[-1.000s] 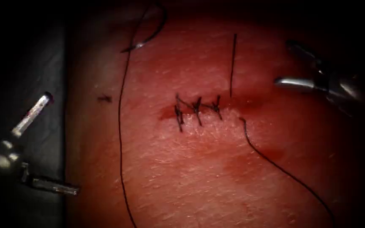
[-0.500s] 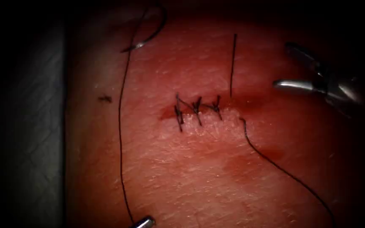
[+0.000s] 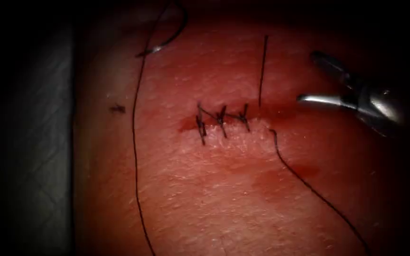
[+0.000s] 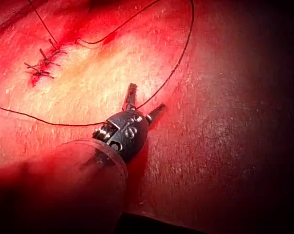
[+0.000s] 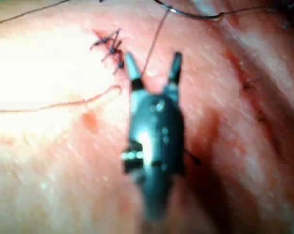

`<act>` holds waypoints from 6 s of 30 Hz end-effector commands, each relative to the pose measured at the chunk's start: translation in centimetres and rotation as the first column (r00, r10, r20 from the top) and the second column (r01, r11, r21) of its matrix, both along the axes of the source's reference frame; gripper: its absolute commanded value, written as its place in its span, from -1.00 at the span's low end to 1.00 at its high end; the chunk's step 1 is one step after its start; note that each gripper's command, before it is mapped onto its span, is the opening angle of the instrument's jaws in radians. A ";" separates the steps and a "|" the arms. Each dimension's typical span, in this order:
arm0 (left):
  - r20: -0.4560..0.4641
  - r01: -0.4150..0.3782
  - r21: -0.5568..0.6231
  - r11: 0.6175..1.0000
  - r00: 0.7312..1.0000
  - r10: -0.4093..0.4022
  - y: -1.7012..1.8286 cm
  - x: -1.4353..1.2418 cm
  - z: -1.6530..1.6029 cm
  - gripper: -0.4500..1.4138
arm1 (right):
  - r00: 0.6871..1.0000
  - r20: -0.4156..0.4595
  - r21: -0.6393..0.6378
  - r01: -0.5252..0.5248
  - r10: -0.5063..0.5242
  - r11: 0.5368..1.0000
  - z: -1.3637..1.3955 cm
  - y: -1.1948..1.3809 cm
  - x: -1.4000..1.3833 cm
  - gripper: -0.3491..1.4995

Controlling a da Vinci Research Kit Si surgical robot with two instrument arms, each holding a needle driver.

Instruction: Wound Closure

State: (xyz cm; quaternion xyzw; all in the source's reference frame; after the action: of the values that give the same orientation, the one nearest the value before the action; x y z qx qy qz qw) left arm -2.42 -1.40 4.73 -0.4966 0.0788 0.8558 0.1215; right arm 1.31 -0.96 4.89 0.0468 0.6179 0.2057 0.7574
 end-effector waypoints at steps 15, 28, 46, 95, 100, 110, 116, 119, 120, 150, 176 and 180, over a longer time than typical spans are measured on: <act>0.056 0.108 -0.008 0.994 0.993 -0.107 0.62 0.29 -0.47 -1.00 | 1.000 -0.004 0.003 0.003 -0.003 1.000 0.04 -0.10 0.05 0.36; 0.029 0.107 -0.057 0.993 0.994 -0.106 1.04 0.51 -0.29 -1.00 | 0.999 -0.022 0.019 0.037 -0.037 0.999 -0.16 -0.07 0.00 -0.20; 0.074 0.075 -0.104 0.992 0.995 -0.068 1.70 0.27 -0.13 -1.00 | 0.927 0.012 0.026 0.374 -0.374 0.927 -0.34 -0.24 0.58 -1.00; -0.098 0.121 -0.067 0.990 0.987 -0.127 1.46 -0.22 0.33 -1.00 | 0.996 0.000 -0.018 0.088 -0.088 0.996 -0.40 -0.14 1.10 0.42; -0.101 0.109 -0.072 0.991 0.988 -0.116 1.38 -0.20 0.09 -1.00 | 0.993 0.062 -0.015 0.106 -0.105 0.994 -0.29 -0.13 1.06 0.43; -0.118 0.072 -0.098 0.993 0.989 -0.084 1.36 0.00 -0.17 -1.00 | 0.916 0.316 0.009 0.259 -0.248 0.966 -0.01 -0.22 0.97 0.54; -0.137 0.076 -0.119 0.990 0.986 -0.092 1.48 0.16 -0.23 -1.00 | 0.875 0.312 0.038 0.377 -0.369 0.926 0.02 -0.41 0.92 0.47; -0.138 0.085 -0.133 0.987 0.985 -0.103 1.59 0.20 -0.26 -1.00 | 0.870 0.268 0.041 0.420 -0.415 0.907 0.01 -0.50 0.94 0.40; -0.141 0.088 -0.139 0.986 0.984 -0.108 1.62 0.21 -0.27 -1.00 | 0.865 0.249 0.042 0.439 -0.435 0.897 0.00 -0.54 0.95 0.36; -0.167 0.076 -0.183 0.980 0.980 -0.107 2.07 -0.15 0.83 -1.00 | 0.879 -0.294 -0.066 0.374 -0.376 0.925 0.04 -0.73 1.06 -0.56; -0.189 0.071 -0.182 0.981 0.976 -0.106 1.33 -0.10 0.43 -1.00 | 0.961 -0.222 0.119 -0.142 0.165 0.983 0.04 -0.27 0.72 0.07; -0.192 0.062 -0.190 0.980 0.976 -0.099 1.23 -0.14 0.30 -1.00 | 0.972 -0.137 0.111 -0.175 0.190 0.978 0.09 -0.28 0.62 0.04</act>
State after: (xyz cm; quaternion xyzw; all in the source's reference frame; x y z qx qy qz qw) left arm -2.50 -0.16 4.96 -0.4127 0.1891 0.8851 0.1026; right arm 1.89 -1.15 4.92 0.0413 0.6645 0.2997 0.6833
